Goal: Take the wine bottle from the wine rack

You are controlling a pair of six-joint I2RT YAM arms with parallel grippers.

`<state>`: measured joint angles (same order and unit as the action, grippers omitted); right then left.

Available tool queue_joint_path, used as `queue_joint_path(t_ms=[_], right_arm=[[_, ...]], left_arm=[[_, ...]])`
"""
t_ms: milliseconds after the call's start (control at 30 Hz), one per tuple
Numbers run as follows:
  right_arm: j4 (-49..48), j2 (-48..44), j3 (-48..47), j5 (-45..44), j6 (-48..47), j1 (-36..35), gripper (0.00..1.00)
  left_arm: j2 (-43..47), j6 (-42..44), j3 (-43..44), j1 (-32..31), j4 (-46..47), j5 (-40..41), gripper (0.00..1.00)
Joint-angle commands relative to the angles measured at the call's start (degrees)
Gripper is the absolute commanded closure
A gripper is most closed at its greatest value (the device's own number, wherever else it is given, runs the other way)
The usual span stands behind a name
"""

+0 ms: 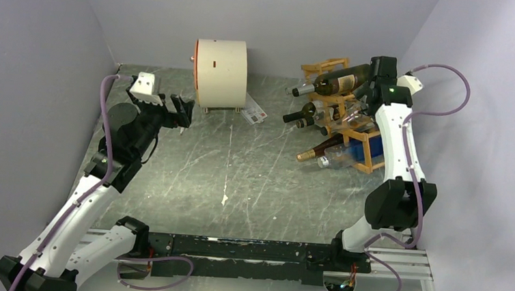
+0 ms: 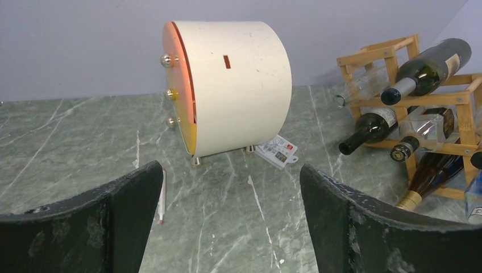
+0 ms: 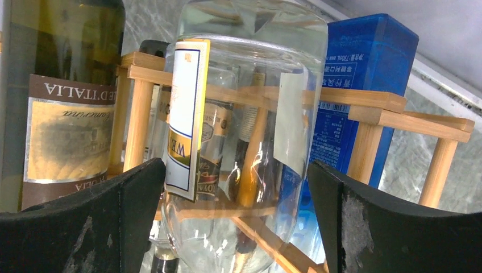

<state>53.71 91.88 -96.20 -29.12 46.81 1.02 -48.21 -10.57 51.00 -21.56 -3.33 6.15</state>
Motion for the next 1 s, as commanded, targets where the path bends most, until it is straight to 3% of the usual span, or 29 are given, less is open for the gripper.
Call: queue_joint_path(t_ms=[0,567,833,967], right_arm=[[3.74,1.4,-1.58,0.3,3.45,1.36,0.0],[0.32,3.65,0.84,3.98,3.58,3.82,0.0],[-6.0,-0.9,5.67,8.55,4.09,3.82,0.19],[-9.62,-3.71,8.68,9.41,4.47,3.87,0.23]], left_arm=[[1.11,-0.76,2.26,0.46,0.08,-1.61,0.06],[1.31,-1.41,2.14,0.51,0.42,-2.63,0.06],[1.47,-1.47,2.06,0.49,0.5,-2.44,0.06],[1.38,-1.47,2.04,0.48,0.43,-2.34,0.06]])
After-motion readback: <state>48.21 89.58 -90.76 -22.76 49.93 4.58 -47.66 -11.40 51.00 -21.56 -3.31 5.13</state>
